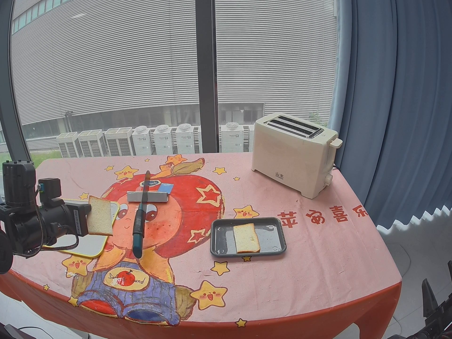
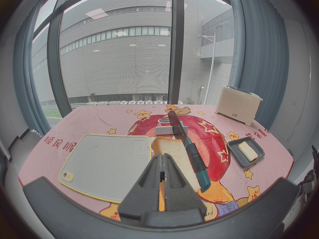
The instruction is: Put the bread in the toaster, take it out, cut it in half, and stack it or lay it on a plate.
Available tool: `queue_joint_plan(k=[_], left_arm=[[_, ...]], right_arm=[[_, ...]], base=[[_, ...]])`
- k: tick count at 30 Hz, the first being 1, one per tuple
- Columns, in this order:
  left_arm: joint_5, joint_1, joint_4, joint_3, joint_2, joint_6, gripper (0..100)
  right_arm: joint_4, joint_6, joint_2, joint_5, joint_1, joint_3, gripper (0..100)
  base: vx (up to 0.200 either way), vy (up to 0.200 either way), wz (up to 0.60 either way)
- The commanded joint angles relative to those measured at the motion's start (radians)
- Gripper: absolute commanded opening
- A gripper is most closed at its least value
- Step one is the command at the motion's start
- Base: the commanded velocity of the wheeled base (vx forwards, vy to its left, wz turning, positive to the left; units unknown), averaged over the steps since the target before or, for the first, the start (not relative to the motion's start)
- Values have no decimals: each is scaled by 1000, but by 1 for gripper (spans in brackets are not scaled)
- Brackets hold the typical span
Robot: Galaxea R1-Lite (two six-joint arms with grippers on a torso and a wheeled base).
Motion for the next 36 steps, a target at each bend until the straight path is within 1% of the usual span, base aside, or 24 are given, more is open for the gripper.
queue_joint_plan(k=[1,10,22,26,33,36], left_arm=[[0,-3,0,-1,0,0,0],[-3,-5,0,-4,0,-4,0],[-4,-8,0,-20,3,-3,0],[0,-46,0,-40,6,-3,0],[0,-51,0,-64,14,-3,0],[0,-66,0,-70,15,-3,0]], right_arm=[[0,0,-15,0,0,18,100],[0,0,-15,0,0,18,100],[0,0,-15,0,0,18,100],[0,0,-15,0,0,18,100],[0,0,-15,0,0,18,100],[0,0,-15,0,0,18,100]], base=[[0,0,0],[0,0,0],[0,0,0],[0,0,0],[0,0,0],[0,0,0]])
